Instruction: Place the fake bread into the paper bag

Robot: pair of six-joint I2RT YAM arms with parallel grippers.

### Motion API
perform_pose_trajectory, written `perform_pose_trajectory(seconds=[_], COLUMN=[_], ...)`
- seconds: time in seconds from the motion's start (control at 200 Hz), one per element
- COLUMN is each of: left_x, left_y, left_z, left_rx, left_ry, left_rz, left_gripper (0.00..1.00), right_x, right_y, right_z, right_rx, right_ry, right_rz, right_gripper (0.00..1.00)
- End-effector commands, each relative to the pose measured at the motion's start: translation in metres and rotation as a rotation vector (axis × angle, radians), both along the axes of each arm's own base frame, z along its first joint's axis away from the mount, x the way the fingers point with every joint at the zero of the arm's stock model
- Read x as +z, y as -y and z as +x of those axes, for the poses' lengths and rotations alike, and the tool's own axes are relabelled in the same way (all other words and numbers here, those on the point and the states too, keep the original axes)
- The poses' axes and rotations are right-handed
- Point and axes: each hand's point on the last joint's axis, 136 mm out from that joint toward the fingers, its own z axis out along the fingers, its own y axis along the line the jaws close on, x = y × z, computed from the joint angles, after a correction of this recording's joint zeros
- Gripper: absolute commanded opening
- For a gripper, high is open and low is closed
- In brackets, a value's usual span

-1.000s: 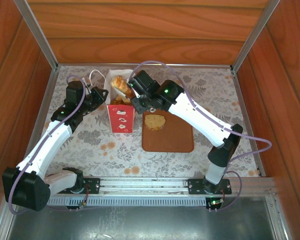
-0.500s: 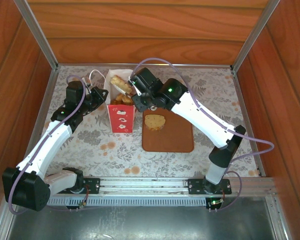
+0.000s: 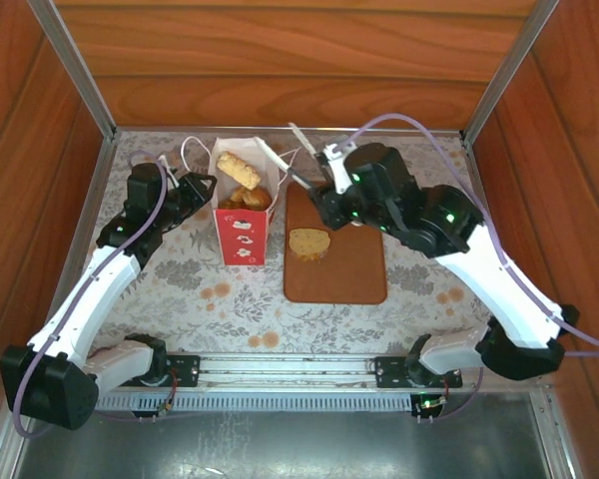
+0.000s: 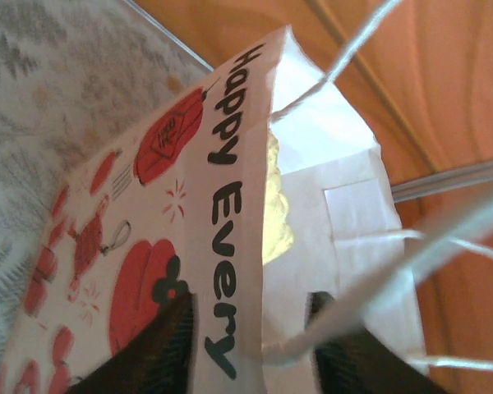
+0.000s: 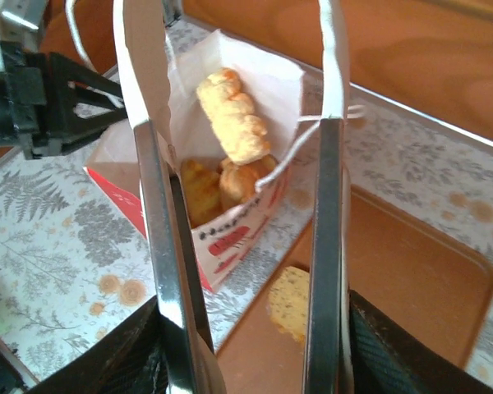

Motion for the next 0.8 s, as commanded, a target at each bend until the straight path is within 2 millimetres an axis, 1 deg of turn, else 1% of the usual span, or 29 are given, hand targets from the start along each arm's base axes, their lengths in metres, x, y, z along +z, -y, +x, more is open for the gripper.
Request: perform_pose_trajectory(seconds=[0.0, 0.115, 0.205, 0.26, 0.345, 0.445, 0.515, 0.61, 0.7, 0.795], left_x=[0.030, 0.039, 0.042, 0.044, 0.045, 0.045, 0.043, 0.033, 0.025, 0.021], left_y=[-0.008, -0.016, -0.023, -0.026, -0.028, -0.028, -0.027, -0.028, -0.032, -0.034], left_z=[-0.004, -0.008, -0.012, -0.014, -0.017, -0.019, -0.022, -0.026, -0.029, -0.031], left_rx=[0.011, 0.022, 0.043, 0.051, 0.052, 0.046, 0.038, 0.036, 0.048, 0.058], left_ry=[0.090, 0.133, 0.159, 0.170, 0.182, 0.190, 0.191, 0.179, 0.168, 0.165], left_rz=[0.066, 0.125, 0.154, 0.164, 0.172, 0.177, 0.180, 0.186, 0.186, 0.184], left_gripper=[0.55, 0.63, 0.69, 0.70, 0.72, 0.73, 0.77, 0.79, 0.81, 0.82], right_x=[-0.009, -0.025, -0.041, -0.052, -0.079, -0.118, -0.145, -0.181, -0.206, -0.222], right_y=[0.049, 0.087, 0.104, 0.112, 0.121, 0.120, 0.112, 0.097, 0.088, 0.082], right_z=[0.003, -0.008, -0.017, -0.021, -0.026, -0.028, -0.029, -0.031, -0.030, -0.025], right_rx=[-0.177, -0.268, -0.304, -0.327, -0.354, -0.365, -0.350, -0.316, -0.303, -0.296], right_ry=[-0.005, -0.057, -0.100, -0.130, -0.201, -0.311, -0.397, -0.515, -0.597, -0.640], right_rz=[-0.042, -0.016, 0.014, 0.024, 0.011, -0.020, -0.023, -0.010, -0.009, -0.007], right_gripper=[0.56, 0.55, 0.55, 0.55, 0.56, 0.56, 0.56, 0.55, 0.54, 0.54])
